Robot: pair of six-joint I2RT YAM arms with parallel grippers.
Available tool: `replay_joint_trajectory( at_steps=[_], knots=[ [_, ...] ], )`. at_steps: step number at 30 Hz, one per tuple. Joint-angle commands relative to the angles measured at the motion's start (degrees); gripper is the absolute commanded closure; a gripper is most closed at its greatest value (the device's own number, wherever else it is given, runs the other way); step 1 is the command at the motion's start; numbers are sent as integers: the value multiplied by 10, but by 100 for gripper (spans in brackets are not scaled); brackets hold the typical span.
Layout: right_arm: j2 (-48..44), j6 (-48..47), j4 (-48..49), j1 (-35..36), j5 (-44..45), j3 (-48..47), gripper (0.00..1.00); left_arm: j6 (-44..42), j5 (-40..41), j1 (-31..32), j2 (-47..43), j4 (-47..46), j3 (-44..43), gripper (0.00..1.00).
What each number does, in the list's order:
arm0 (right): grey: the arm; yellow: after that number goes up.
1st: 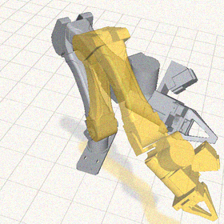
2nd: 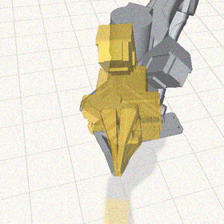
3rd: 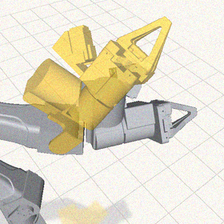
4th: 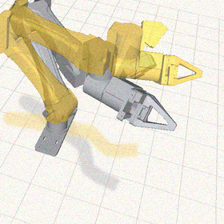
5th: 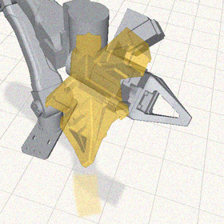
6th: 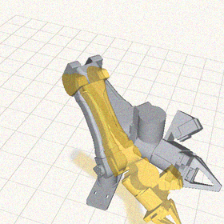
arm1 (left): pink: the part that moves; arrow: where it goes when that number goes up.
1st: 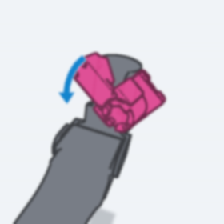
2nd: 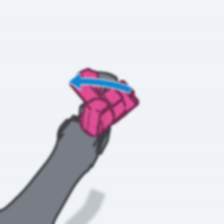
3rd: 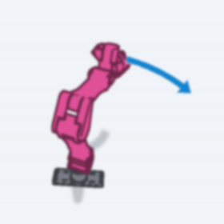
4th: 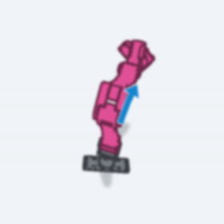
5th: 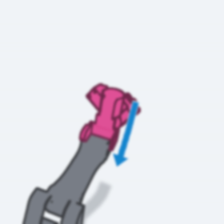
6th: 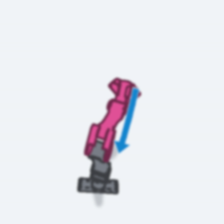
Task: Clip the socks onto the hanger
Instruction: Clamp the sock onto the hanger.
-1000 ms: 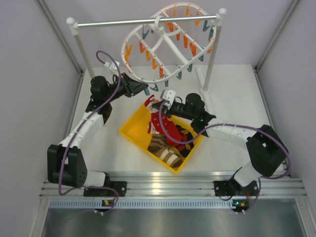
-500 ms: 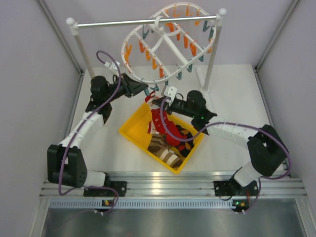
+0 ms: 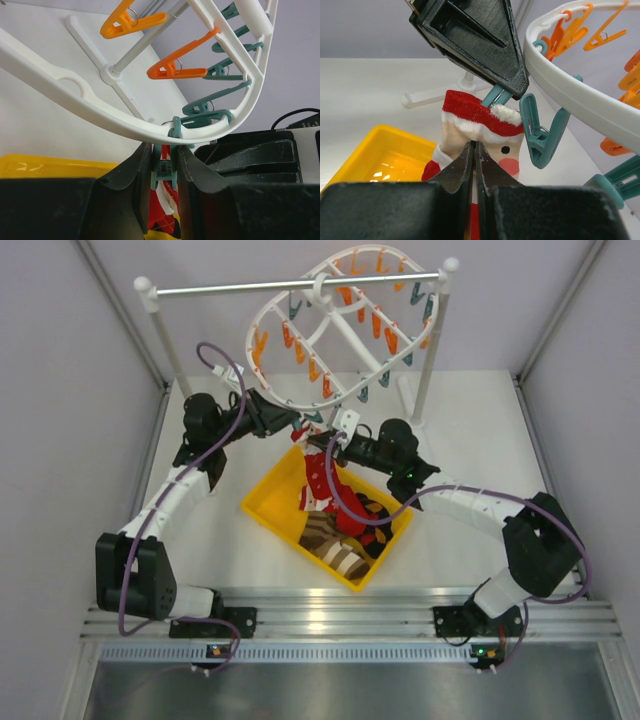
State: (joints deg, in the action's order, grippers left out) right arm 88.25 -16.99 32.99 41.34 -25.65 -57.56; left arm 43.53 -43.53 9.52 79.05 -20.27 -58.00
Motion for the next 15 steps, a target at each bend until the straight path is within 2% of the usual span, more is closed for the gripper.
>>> replay_joint_trajectory(
  at_steps=[1, 9, 13, 15],
  knots=[
    [-10, -11, 17, -3, 11, -33, 100, 1, -14, -4, 4, 24, -13, 100],
    [-8, -19, 10, -1, 10, -43, 100, 2, -12, -4, 6, 28, -17, 98],
    [-10, -20, 6, -1, 9, -38, 100, 11, -9, -4, 5, 27, -24, 79],
    [-11, -20, 5, -1, 8, -34, 100, 19, -9, -4, 2, 21, -26, 73]
  ],
)
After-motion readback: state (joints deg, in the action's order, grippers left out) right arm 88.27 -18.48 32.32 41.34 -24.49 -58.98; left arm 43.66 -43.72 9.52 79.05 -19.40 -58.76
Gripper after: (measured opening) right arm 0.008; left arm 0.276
